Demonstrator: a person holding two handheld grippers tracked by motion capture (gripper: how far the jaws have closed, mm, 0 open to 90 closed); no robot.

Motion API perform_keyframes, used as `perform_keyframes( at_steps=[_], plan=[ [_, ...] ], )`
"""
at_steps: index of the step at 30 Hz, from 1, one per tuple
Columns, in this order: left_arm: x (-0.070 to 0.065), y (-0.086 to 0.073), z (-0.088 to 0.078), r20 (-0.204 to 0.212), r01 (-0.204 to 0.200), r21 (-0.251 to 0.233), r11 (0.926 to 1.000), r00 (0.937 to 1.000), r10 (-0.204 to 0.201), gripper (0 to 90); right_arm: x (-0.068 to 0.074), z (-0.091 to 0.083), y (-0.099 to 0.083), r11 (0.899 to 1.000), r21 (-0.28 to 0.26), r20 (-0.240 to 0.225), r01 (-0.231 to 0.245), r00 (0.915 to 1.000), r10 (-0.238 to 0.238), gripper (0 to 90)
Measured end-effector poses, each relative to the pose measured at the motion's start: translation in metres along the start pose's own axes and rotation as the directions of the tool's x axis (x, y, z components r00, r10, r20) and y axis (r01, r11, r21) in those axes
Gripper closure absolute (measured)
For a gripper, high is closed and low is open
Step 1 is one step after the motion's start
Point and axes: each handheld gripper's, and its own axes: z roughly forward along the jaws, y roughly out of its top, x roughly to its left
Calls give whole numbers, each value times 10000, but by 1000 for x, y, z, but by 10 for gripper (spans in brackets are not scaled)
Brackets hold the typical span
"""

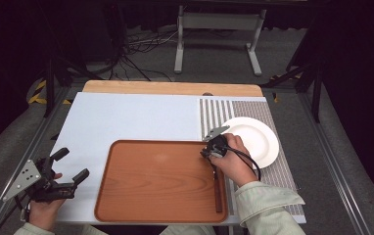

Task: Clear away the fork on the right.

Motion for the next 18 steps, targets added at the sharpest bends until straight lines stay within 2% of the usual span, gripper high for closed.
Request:
perform_keyframes(
  at_steps=[2, 4, 6, 7, 9, 11, 12, 18],
  plan=[
    [0, 0, 0, 6, -6, -6, 10000, 10000, 6, 3, 1, -1, 1, 9998, -195, -160, -54, 9999, 50, 707],
    [0, 0, 0, 7, 7, -3, 10000, 10000, -7, 3, 2, -2, 1, 9992, -409, -272, -34, 9996, 22, 595],
    [0, 0, 0, 6, 24, -20, 10000, 10000, -24, 2, 3, -1, 2, 9958, -910, -464, 58, 9989, -101, 438],
    [0, 0, 0, 6, 24, -20, 10000, 10000, -24, 3, 3, -1, 2, 9958, -910, -464, 58, 9989, -101, 438],
    [0, 0, 0, -4, 10, -25, 10000, 10000, -10, 3, 6, -3, 5, 9892, -1447, -616, 226, 9976, -319, 299],
    [0, 0, 0, -5, 19, -26, 10000, 10000, -19, 3, 7, -4, 5, 9881, -1528, -621, 174, 9977, -272, 276],
    [0, 0, 0, -6, 20, -26, 10000, 10000, -20, 3, 8, -6, 7, 9837, -1799, -656, 87, 9976, -208, 245],
    [0, 0, 0, -7, 16, -24, 10000, 10000, -16, 3, 8, -18, 9, 9720, -2343, -545, 164, 9981, -300, 189]
  ],
)
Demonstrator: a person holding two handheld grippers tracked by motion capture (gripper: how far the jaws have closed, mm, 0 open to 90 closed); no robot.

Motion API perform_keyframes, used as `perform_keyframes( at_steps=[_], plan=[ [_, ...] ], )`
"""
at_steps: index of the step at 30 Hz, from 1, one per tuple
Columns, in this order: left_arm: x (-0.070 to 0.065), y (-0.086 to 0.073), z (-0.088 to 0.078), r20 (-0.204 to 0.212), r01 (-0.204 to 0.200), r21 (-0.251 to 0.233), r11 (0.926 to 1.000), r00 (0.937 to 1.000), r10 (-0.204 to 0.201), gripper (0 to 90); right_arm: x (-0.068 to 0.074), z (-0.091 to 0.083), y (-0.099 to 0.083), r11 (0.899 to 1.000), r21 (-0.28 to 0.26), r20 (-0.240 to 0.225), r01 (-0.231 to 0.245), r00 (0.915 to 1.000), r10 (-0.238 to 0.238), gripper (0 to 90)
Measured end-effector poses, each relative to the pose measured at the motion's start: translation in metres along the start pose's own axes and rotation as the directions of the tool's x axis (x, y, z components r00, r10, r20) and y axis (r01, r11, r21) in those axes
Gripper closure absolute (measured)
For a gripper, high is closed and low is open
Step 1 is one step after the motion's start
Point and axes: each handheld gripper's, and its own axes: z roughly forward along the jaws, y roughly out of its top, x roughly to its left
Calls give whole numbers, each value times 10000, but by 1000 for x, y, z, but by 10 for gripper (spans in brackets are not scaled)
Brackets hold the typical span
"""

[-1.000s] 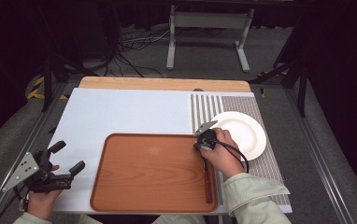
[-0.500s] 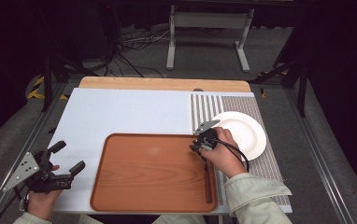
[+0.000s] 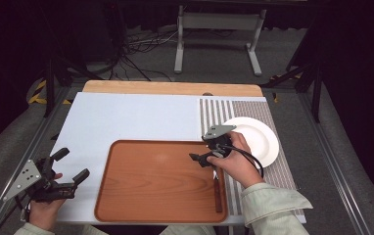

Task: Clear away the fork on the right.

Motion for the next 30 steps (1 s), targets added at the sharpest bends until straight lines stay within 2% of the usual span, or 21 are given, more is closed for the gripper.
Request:
perform_keyframes(
  at_steps=[12, 19, 24, 30],
  plan=[
    [0, 0, 0, 26, 7, 23, 10000, 10000, -7, 3, 3, -25, -1, 9962, -853, 311, 163, 9994, -137, 181],
    [-1, 0, 1, 41, -40, 46, 10000, 10000, 40, 3, 2, -46, -8, 9882, -1519, 672, 217, 9977, -116, 180],
    [-1, 0, 1, 37, -46, 39, 10000, 10000, 46, 3, 1, -56, -13, 9837, -1791, 862, 148, 9963, 7, 182],
    [-1, 0, 1, 32, -48, 41, 10000, 10000, 48, 3, 0, -72, -22, 9725, -2327, 1094, 34, 9937, 227, 182]
  ],
)
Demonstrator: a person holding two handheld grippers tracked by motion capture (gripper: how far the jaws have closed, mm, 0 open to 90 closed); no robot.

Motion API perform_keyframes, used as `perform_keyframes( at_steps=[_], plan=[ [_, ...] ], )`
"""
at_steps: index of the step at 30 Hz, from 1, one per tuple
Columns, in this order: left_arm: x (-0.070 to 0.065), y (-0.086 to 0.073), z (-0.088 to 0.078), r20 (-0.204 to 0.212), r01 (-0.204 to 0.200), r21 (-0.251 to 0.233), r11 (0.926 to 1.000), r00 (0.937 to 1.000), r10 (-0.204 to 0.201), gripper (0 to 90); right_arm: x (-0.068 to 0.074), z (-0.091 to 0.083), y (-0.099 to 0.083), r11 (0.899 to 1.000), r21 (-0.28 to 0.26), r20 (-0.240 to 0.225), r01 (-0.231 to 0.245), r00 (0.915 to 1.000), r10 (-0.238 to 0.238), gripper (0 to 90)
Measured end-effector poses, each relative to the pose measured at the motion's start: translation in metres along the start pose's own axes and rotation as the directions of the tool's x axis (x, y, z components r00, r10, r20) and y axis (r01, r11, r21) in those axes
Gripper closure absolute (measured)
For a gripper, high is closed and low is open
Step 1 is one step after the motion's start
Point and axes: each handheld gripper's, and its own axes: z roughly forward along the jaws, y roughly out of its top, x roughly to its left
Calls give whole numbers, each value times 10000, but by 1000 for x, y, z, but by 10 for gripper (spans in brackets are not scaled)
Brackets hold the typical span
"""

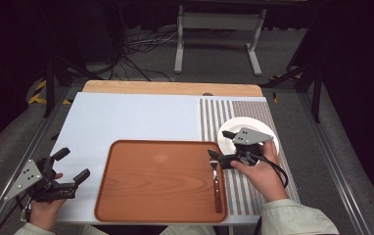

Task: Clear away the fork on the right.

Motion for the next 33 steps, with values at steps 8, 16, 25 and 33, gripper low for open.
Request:
perform_keyframes(
  at_steps=[8, 16, 25, 33],
  plan=[
    [0, 0, 0, -4, 17, 50, 10000, 10000, -17, 3, -5, -21, -10, 9969, -774, 172, -156, 9997, 170, 181],
    [0, 0, 0, -39, 7, 46, 10000, 10000, -7, 3, -8, -41, -26, 9890, -1478, 282, -67, 9995, 110, 180],
    [1, 0, -1, -99, 51, 18, 10000, 9999, -51, 3, -11, -59, -58, 9789, -2030, 426, -248, 9985, 342, 178],
    [1, 0, 0, -80, 7, 23, 10000, 10000, -7, 3, -10, -65, -80, 9764, -2100, 159, -505, 9984, 551, 179]
  ],
)
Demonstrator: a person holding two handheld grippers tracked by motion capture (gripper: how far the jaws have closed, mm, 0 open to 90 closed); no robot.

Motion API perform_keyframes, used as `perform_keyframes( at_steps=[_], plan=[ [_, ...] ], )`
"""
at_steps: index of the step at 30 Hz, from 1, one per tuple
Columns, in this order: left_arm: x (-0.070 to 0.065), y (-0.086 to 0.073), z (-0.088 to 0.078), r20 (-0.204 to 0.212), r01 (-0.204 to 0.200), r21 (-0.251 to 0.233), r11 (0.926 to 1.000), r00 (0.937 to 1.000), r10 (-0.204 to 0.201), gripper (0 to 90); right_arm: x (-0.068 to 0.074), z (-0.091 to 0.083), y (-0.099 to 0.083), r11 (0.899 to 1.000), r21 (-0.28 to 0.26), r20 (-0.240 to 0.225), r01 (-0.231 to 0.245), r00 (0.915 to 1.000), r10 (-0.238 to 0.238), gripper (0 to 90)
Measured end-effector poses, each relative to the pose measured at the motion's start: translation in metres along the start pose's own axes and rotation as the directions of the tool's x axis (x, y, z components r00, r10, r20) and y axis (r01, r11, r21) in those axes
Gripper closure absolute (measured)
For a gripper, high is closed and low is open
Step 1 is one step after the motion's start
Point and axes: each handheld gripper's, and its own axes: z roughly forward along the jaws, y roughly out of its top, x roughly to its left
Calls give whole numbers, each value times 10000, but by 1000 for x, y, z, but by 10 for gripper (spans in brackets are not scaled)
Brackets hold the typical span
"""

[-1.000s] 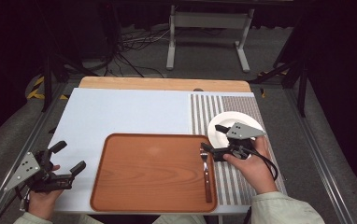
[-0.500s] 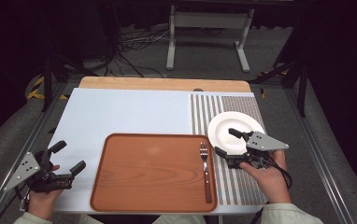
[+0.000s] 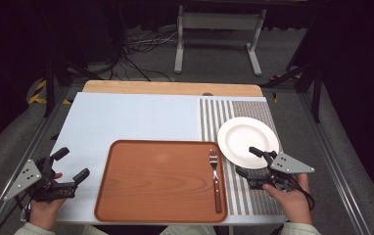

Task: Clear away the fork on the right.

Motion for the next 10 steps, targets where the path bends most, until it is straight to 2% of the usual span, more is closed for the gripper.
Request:
perform_keyframes(
  at_steps=[4, 5, 8, 10],
  plan=[
    [0, 0, 0, 1, 59, -11, 10000, 10000, -59, 3, -1, -2, -12, 9994, -146, 112, -313, 9994, 315, 179],
    [0, 0, 0, -4, 64, -23, 10000, 10000, -64, 3, -1, -2, -14, 9994, -33, 124, -344, 9993, 344, 179],
    [0, 0, 1, 4, 71, -18, 10000, 10000, -71, 2, -1, 0, -16, 9996, 127, -27, -268, 9996, 268, 180],
    [0, 0, 1, 7, 69, 0, 10000, 10000, -69, 3, 0, 2, -15, 9996, 51, -122, -295, 9995, 295, 180]
  ],
)
